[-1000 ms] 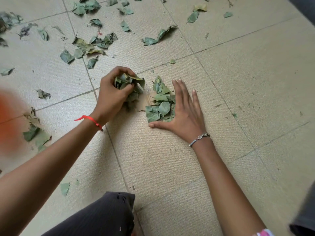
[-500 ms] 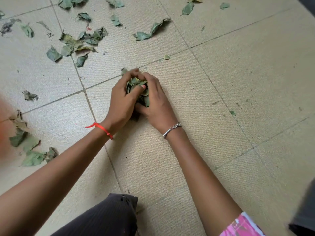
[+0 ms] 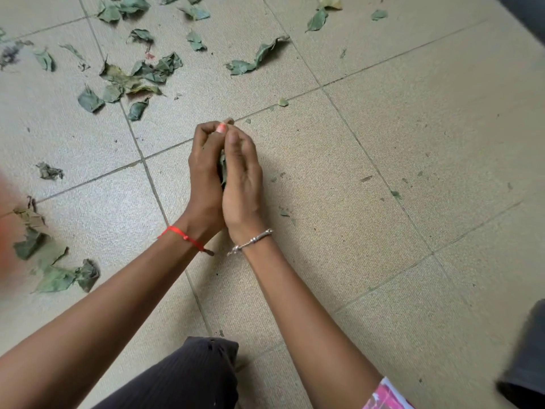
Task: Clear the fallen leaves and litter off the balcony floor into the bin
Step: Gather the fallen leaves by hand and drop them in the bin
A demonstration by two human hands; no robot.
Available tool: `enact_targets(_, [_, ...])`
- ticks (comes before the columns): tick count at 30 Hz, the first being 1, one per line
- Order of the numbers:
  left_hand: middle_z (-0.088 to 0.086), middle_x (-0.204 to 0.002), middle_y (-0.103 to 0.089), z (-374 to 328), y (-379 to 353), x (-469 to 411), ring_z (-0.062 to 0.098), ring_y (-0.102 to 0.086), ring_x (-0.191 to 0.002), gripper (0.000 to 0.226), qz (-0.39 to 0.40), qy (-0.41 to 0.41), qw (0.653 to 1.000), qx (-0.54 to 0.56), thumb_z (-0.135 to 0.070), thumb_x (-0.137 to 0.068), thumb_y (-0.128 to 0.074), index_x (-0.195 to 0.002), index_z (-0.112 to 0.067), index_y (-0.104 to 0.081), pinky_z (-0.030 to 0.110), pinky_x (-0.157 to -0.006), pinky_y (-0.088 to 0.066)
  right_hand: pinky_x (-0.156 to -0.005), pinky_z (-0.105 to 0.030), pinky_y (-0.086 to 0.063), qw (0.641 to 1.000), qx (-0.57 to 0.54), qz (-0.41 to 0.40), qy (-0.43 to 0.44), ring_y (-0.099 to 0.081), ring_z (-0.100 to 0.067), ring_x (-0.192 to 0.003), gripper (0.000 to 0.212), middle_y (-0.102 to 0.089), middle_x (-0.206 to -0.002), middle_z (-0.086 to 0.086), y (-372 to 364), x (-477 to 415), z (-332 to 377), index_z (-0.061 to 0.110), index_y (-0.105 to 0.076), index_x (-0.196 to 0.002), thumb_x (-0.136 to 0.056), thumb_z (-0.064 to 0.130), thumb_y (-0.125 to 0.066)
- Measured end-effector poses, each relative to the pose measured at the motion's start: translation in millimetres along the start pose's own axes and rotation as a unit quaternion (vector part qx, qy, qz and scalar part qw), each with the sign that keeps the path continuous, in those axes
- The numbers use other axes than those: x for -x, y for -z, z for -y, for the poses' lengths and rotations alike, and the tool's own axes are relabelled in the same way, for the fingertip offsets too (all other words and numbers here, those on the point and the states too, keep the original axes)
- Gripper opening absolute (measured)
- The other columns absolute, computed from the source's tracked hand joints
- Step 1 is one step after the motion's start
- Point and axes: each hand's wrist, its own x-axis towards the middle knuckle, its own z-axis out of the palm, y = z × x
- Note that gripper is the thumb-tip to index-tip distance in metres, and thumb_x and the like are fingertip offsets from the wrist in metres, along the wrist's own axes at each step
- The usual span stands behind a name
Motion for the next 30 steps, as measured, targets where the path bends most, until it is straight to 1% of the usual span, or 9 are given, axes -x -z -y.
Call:
enact_targets(4, [-0.013,-0.098,-0.053,-3,11,5,-0.012,-0.056,-0.08,0.008,0.021,0.056,0.996,0.072,-0.015,-0.098,-0.038,-0.098,-0.013,-0.047,0.009,-0.078,-0.046,-0.116,-0.025,-0.018,0.993,0.083,0.082,-0.002,-0.02,-0.009,-0.141,0.048,-0.018,-0.155,0.0,-7,6,0,0.008,-0.033,-0.142,-0.1,0.03,-0.031])
enact_targets(8, [0.003,-0.091,-0.057,-8,6,12,0.011,-0.067,-0.071,0.016,-0.003,0.144,0.961,0.235,-0.016,-0.094,-0.045,-0.108,-0.01,-0.041,0.024,-0.066,-0.057,-0.119,-0.039,-0.012,0.985,0.145,0.076,0.058,-0.013,-0.005,-0.142,0.052,-0.022,-0.154,0.003,-7,6,-6,0.021,-0.023,-0.147,-0.097,0.037,-0.022])
enact_targets(12, [0.0,-0.1,-0.066,-6,9,10,0.018,-0.062,-0.097,0.024,0.056,0.185,0.931,0.311,-0.024,-0.08,-0.058,-0.102,-0.015,-0.055,0.035,-0.093,-0.049,-0.117,-0.031,0.008,0.944,0.302,0.04,0.125,0.002,0.0,-0.142,0.05,-0.013,-0.155,0.012,-2,0,-9,0.028,-0.016,-0.147,-0.097,0.034,-0.018])
enact_targets(15, [0.006,-0.098,-0.069,-7,15,7,0.023,-0.062,-0.1,0.041,0.076,0.208,0.912,0.346,-0.025,-0.064,-0.078,-0.098,-0.012,-0.06,0.038,-0.097,-0.047,-0.112,-0.035,0.019,0.91,0.381,0.02,0.165,0.003,0.0,-0.142,0.054,-0.007,-0.156,0.012,-6,-4,-8,0.022,-0.008,-0.149,-0.097,0.033,-0.02])
enact_targets(19, [-0.001,-0.084,-0.07,-13,21,2,0.011,-0.065,-0.088,0.018,0.059,0.216,0.903,0.366,-0.026,-0.08,-0.054,-0.079,-0.014,-0.068,0.025,-0.088,-0.052,-0.113,-0.045,0.011,0.855,0.467,-0.038,0.221,0.001,-0.01,-0.145,0.056,-0.008,-0.157,0.0,-16,-9,-3,0.02,-0.017,-0.148,-0.096,0.039,-0.023])
enact_targets(22, [0.0,-0.088,-0.057,-15,30,-8,0.016,-0.05,-0.105,0.011,0.039,0.221,0.89,0.396,-0.024,-0.079,-0.063,-0.083,-0.016,-0.056,0.035,-0.108,-0.035,-0.113,-0.05,0.006,0.809,0.527,-0.051,0.255,-0.003,-0.017,-0.145,0.057,-0.014,-0.156,-0.003,-25,-20,-2,0.023,-0.021,-0.147,-0.094,0.042,-0.027])
enact_targets(24, [-0.001,-0.077,-0.063,-15,36,-13,0.013,-0.061,-0.088,0.011,-0.008,0.222,0.892,0.395,-0.021,-0.074,-0.066,-0.078,-0.015,-0.058,0.031,-0.09,-0.052,-0.113,-0.051,0.0,0.797,0.544,-0.053,0.256,-0.007,-0.02,-0.145,0.057,-0.019,-0.154,-0.004,-32,-25,-3,0.023,-0.024,-0.146,-0.093,0.044,-0.028])
enact_targets(26, [-0.003,-0.063,-0.063,-15,37,-16,0.009,-0.063,-0.068,0.009,-0.045,0.224,0.892,0.391,-0.017,-0.076,-0.065,-0.07,-0.015,-0.059,0.025,-0.065,-0.056,-0.113,-0.052,-0.01,0.805,0.541,-0.069,0.234,-0.012,-0.025,-0.143,0.06,-0.026,-0.151,-0.006,-35,-25,-3,0.022,-0.027,-0.145,-0.091,0.048,-0.029])
enact_targets(30, [0.003,-0.07,-0.06,-15,42,-15,0.014,-0.06,-0.068,0.011,-0.08,0.224,0.9,0.364,-0.008,-0.074,-0.066,-0.076,-0.014,-0.057,0.025,-0.06,-0.055,-0.113,-0.046,-0.018,0.857,0.475,0.005,0.2,-0.021,-0.022,-0.14,0.075,-0.03,-0.145,-0.004,-33,-26,0,0.022,-0.033,-0.14,-0.08,0.065,-0.028])
